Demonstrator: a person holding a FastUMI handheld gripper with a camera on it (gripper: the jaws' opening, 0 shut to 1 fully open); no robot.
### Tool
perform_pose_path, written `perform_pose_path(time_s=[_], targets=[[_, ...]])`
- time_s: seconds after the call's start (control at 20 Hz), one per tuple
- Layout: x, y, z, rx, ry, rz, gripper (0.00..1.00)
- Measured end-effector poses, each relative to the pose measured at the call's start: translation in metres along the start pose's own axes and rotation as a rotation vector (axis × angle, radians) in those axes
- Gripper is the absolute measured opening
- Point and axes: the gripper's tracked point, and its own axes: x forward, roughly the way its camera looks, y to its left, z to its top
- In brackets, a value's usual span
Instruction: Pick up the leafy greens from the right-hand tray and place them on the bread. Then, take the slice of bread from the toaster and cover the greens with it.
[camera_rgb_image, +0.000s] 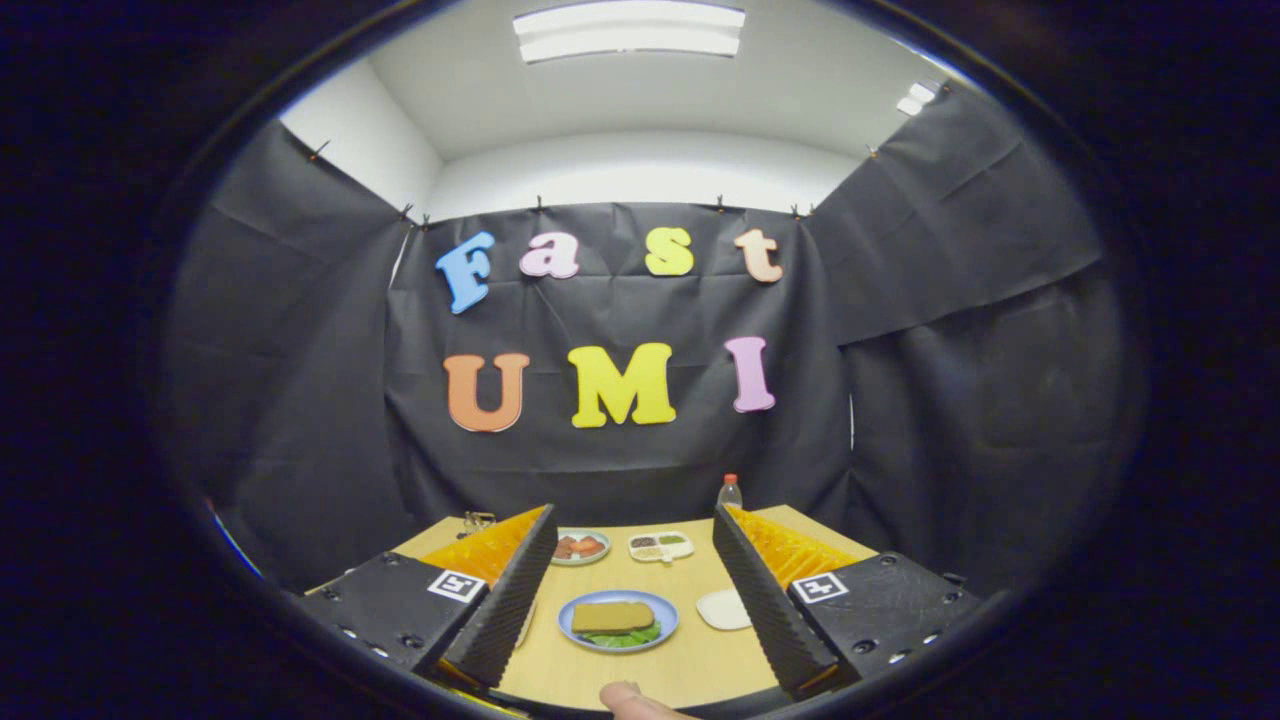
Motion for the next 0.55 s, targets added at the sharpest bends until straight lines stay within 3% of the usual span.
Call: perform_pose_path(time_s=[0.55], targets=[[0.007,-0.007,-0.04,-0.089,0.103,0.001,0.96]])
